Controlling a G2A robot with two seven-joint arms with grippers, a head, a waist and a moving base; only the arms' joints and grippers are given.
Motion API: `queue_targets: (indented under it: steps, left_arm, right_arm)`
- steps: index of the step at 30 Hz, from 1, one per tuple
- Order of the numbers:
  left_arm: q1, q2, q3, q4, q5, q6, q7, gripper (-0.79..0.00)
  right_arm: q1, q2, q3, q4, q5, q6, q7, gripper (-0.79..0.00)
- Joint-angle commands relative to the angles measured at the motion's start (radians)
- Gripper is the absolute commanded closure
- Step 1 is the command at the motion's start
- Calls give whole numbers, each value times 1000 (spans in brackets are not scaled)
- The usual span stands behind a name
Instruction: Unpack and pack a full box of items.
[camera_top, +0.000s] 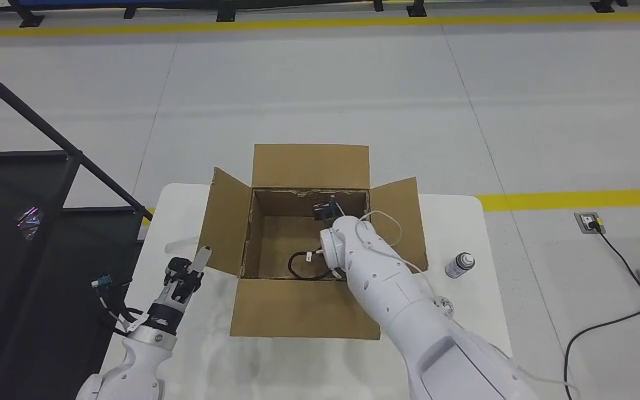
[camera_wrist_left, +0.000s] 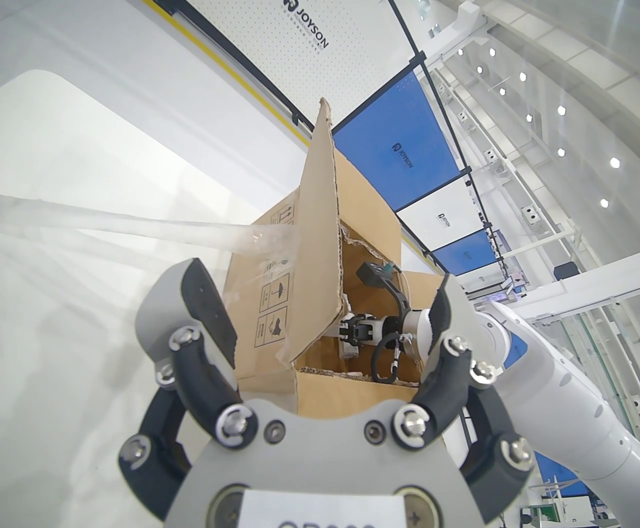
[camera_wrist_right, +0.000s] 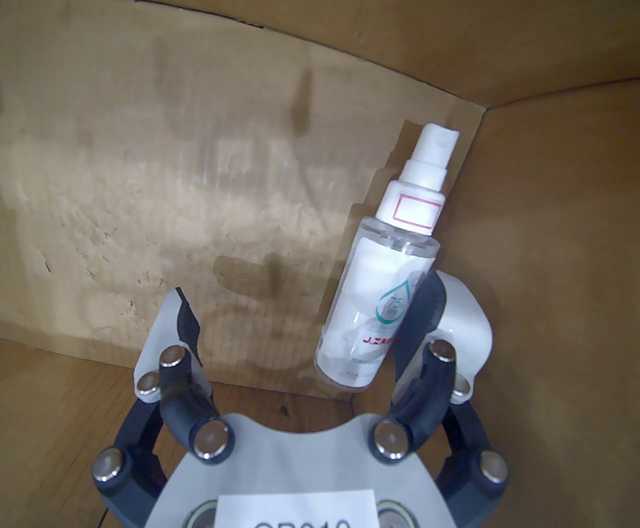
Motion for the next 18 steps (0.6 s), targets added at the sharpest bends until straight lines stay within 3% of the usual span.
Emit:
queue_targets:
  steps: [1, 5, 6, 7, 8, 10, 18]
  left_arm:
    - [0, 0, 1, 0, 1, 0, 0, -785]
    - [-1, -1, 1, 0, 1, 1, 0, -785]
    - [-1, -1, 1, 1, 1, 2, 0, -785]
    - [-2, -1, 1, 1, 2, 4, 1, -785]
    - [-2, -1, 1, 1, 3, 4, 1, -785]
    - [-3, -1, 1, 3, 3, 4, 1, -785]
    - [-4, -1, 0, 5, 2, 1, 0, -785]
  right_arm:
    - [0, 1, 1, 2, 1, -6, -3, -785]
    - [-1, 3, 7, 4, 10, -15, -7, -785]
    - [0, 4, 9, 5, 13, -18, -8, -683]
    - [0, 5, 11, 7, 17, -25, -8, -533]
    - [1, 6, 15, 9, 22, -30, -9, -453]
    - [1, 9, 18, 10, 28, -54, -13, -403]
    - [2, 17, 29, 15, 40, -40, -16, -431]
